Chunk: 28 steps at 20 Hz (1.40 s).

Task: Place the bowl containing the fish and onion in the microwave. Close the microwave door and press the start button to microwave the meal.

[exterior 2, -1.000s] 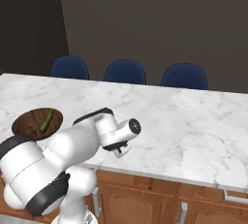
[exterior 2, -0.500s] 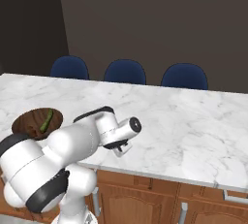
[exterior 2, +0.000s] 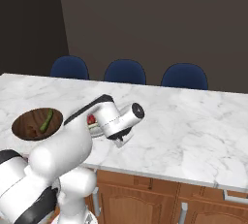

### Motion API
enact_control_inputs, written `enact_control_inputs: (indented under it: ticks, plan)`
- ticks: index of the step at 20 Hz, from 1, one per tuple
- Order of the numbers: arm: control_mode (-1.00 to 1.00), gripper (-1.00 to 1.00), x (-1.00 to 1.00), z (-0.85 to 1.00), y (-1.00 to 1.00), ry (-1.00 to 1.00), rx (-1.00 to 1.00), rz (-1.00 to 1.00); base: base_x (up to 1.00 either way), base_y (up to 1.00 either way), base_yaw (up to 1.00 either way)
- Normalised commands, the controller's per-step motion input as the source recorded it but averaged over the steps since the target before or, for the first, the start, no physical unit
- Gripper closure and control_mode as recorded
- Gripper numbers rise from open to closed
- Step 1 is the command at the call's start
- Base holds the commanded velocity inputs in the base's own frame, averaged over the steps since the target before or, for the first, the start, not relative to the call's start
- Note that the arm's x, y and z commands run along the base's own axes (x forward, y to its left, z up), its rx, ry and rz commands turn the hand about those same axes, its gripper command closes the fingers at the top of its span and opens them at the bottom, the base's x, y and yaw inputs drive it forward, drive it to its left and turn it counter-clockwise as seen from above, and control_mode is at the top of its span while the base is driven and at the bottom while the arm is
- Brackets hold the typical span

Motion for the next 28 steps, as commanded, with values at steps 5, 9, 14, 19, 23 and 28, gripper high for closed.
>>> enact_control_inputs:
  ticks: [5, 9, 14, 19, 23, 28]
  plan:
    - [-1.00, 1.00, -0.82, 0.64, 0.00, -0.01, 0.00, 0.11, 0.00, 0.00, 0.00]
    - [-1.00, 1.00, -1.00, 0.66, 0.00, -0.07, 0.00, 0.14, 0.00, 0.00, 0.00]
    - [-1.00, 1.00, -0.47, 0.72, 0.00, -0.01, 0.00, 0.04, 0.00, 0.00, 0.00]
    - [-1.00, 1.00, -0.01, 0.55, -0.10, 0.00, 0.00, -0.01, 0.00, 0.00, 0.00]
    - [-1.00, 1.00, 0.00, 0.26, -0.11, 0.00, 0.00, -0.01, 0.00, 0.00, 0.00]
    - [1.00, 1.00, 0.00, 0.01, 0.00, 0.00, 0.00, 0.00, 0.00, 0.00, 0.00]
